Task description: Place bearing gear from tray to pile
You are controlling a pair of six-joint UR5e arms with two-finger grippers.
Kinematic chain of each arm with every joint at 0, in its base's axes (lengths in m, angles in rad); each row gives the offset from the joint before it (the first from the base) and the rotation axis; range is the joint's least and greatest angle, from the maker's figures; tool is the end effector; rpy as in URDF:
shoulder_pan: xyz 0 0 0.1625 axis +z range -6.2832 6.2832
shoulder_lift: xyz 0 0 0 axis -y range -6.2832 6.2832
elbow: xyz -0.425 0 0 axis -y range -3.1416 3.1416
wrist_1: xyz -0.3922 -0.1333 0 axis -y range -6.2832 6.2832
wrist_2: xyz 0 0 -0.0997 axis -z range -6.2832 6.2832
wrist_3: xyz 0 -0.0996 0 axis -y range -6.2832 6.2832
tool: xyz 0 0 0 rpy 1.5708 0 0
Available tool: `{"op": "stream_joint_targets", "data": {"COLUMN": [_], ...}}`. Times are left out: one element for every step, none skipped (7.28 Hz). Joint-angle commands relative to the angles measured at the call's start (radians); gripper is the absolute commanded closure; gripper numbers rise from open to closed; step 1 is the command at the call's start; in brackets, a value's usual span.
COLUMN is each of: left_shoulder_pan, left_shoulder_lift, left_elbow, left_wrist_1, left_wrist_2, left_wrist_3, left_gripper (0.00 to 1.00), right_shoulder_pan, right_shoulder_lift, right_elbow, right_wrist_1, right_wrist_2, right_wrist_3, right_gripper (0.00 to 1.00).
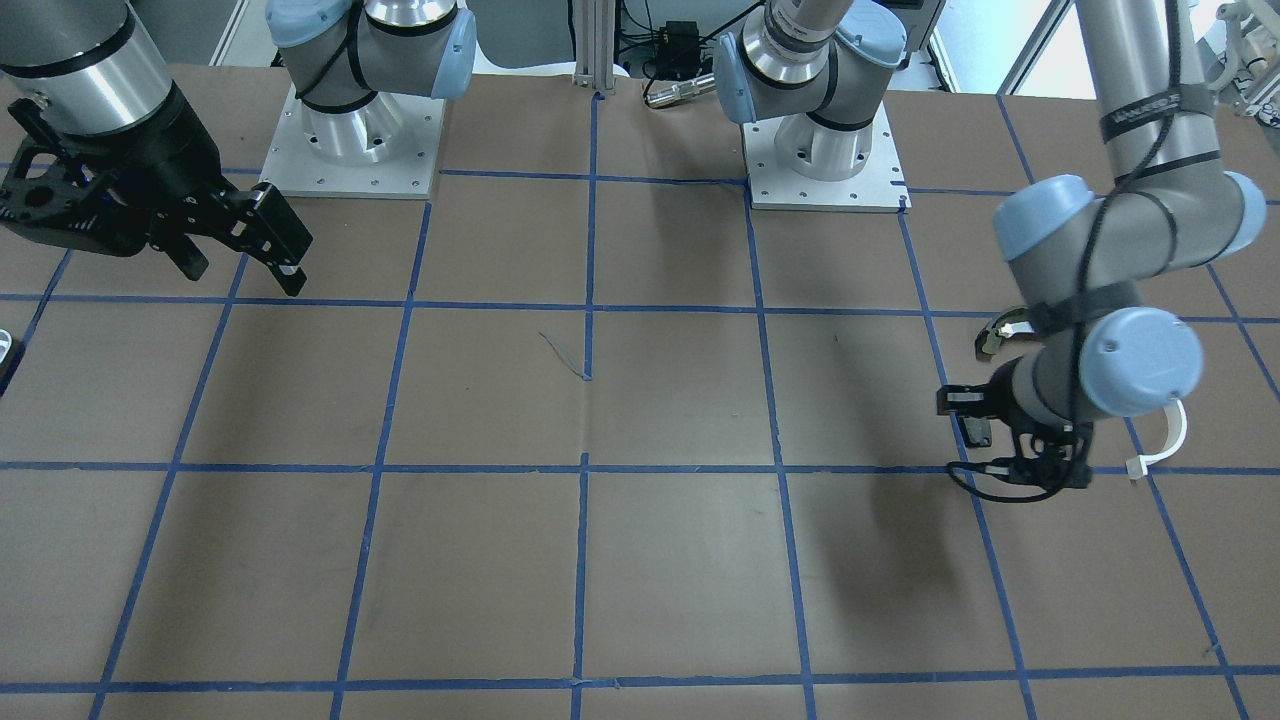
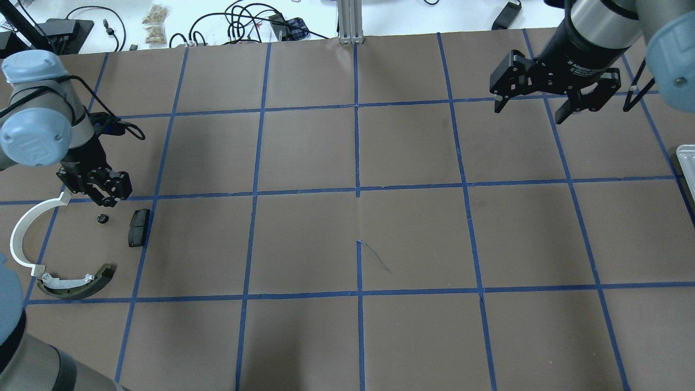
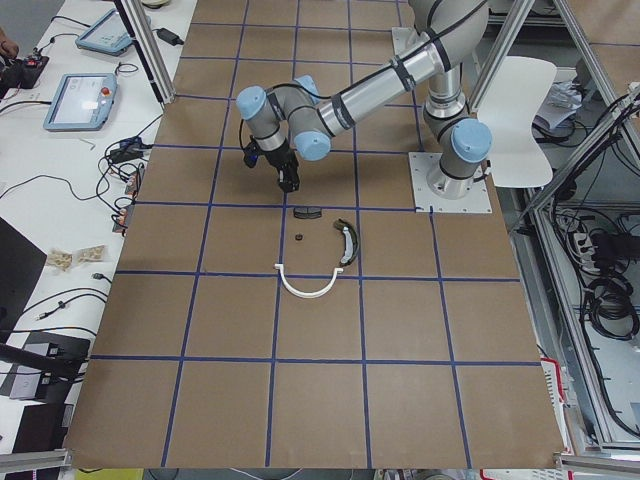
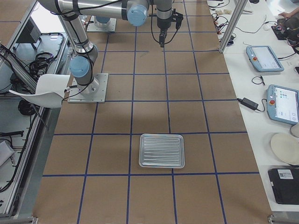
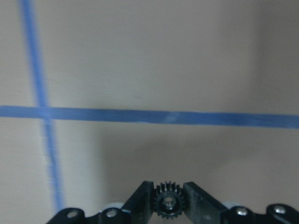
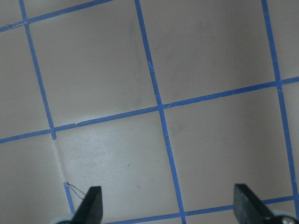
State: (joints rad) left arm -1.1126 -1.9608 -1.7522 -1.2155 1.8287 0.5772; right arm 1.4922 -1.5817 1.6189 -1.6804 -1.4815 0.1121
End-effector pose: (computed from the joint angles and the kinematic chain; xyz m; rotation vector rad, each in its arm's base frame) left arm 0.1546 -0.5573 0.2280 0.2196 2.9799 0.4733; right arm 0.1030 -0.5035 0.4812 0.2854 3.0359 -0.1081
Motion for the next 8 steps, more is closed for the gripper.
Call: {"op": "stream_joint_targets", "data": {"left_shoulder_pan": [0.089, 0.117, 0.128, 0.129, 0.129, 0.129, 0.108, 0.085], "left_shoulder_lift": [-0.026, -0.041, -0.056, -0.059, -0.058, -0.046, -0.020, 0.014], "left_elbow": [-0.071, -0.088, -0.087, -0.086, -0.078, -0.073, -0.063, -0.049], "left_wrist_1": [0.200, 0.309, 0.320, 0.320, 0.317, 0.303, 0.266, 0.213], "left_wrist_2": [0.003, 0.001, 0.003, 0.004, -0.005, -0.006, -0.008, -0.017], "left_wrist_3": [0.148, 0.203, 0.231, 0.234, 0.231, 0.227, 0.216, 0.152], "left_gripper": [1.00, 1.00, 1.00, 1.00, 0.01, 0.00, 0.00, 0.00], "right_shoulder_pan": [0.055, 0.054, 0.054, 0.054, 0.054, 0.054, 0.054, 0.054], "right_shoulder_lift": [0.020, 0.028, 0.026, 0.028, 0.043, 0.042, 0.046, 0.052], "right_elbow": [-0.017, -0.022, -0.027, -0.027, -0.027, -0.027, -0.027, -0.017], "right_wrist_1": [-0.007, -0.013, -0.031, -0.059, -0.103, -0.104, -0.108, -0.108], "right_wrist_2": [-0.058, -0.049, -0.046, -0.030, 0.001, 0.012, 0.035, 0.021], "right_wrist_3": [0.006, 0.003, 0.003, 0.003, 0.003, 0.003, 0.003, -0.009], "right_gripper": [0.00, 0.00, 0.00, 0.00, 0.00, 0.00, 0.00, 0.00]}}
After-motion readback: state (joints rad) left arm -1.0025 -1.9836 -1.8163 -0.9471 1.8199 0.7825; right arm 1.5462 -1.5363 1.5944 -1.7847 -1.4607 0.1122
